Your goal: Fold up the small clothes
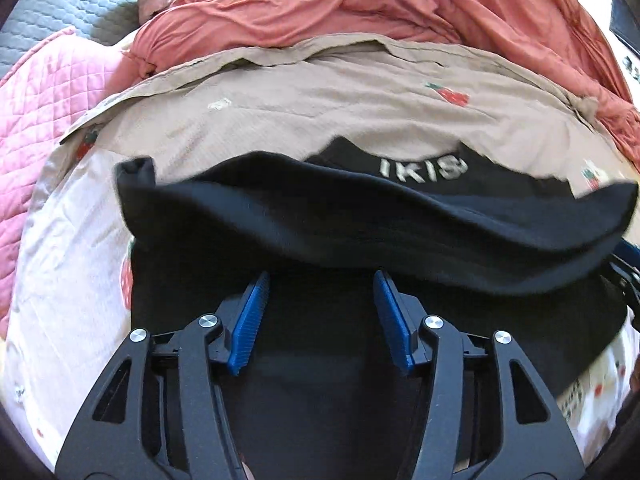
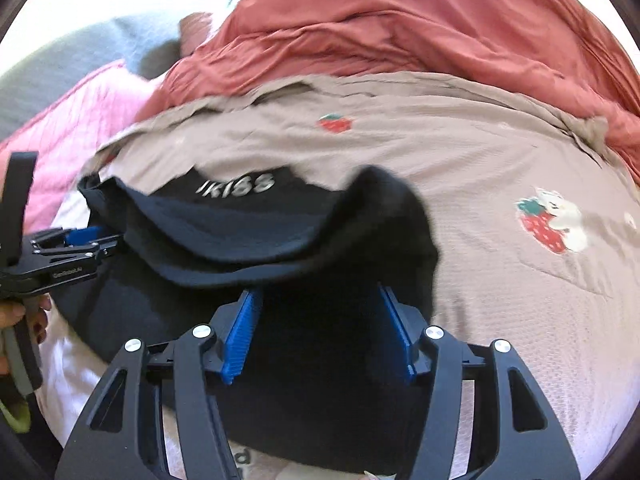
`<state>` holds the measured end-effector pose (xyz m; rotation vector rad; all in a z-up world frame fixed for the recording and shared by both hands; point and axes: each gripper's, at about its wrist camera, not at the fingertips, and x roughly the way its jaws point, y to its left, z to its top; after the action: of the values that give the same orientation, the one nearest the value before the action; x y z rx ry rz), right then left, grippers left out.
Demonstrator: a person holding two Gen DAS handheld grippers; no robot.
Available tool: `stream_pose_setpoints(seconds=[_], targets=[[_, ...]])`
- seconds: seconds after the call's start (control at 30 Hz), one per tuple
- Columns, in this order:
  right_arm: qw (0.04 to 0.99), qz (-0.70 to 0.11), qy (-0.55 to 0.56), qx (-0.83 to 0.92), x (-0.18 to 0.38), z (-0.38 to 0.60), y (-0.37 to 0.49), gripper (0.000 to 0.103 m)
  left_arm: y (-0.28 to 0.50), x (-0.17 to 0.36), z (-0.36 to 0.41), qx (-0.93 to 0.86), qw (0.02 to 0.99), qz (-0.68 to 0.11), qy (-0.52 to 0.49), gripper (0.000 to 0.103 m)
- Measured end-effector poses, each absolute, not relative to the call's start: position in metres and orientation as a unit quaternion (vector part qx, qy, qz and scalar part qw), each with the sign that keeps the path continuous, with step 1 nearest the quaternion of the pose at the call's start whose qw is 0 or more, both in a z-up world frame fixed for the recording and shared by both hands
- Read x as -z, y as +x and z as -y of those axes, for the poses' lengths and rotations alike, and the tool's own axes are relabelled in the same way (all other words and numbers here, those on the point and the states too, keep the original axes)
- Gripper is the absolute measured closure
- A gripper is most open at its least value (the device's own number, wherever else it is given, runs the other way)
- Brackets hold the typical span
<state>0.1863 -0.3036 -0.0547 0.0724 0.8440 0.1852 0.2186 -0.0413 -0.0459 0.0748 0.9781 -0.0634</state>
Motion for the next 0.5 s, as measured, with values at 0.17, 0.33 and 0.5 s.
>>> stream_pose_setpoints(seconds=[0.17, 0.33, 0.5], targets=[[0.910, -0.407, 0.027, -0.078, 0.056, 0.308, 0.192, 0.047, 0.229, 0.033, 0.033, 0.029, 0.890, -0.455, 0.000, 0.053], [0.915, -0.398, 0.005, -0.064, 0.059, 0.309, 0.204, 0.046, 0.220, 0.022, 0.025, 0.033, 0.896, -0.443, -0.016, 0.047], [0.919, -0.395, 0.005, -0.017, 0.065, 0.329, 0.221, 0.041, 0.204, 0.019, 0.014, 0.034, 0.894, -0.446, -0.020, 0.045]])
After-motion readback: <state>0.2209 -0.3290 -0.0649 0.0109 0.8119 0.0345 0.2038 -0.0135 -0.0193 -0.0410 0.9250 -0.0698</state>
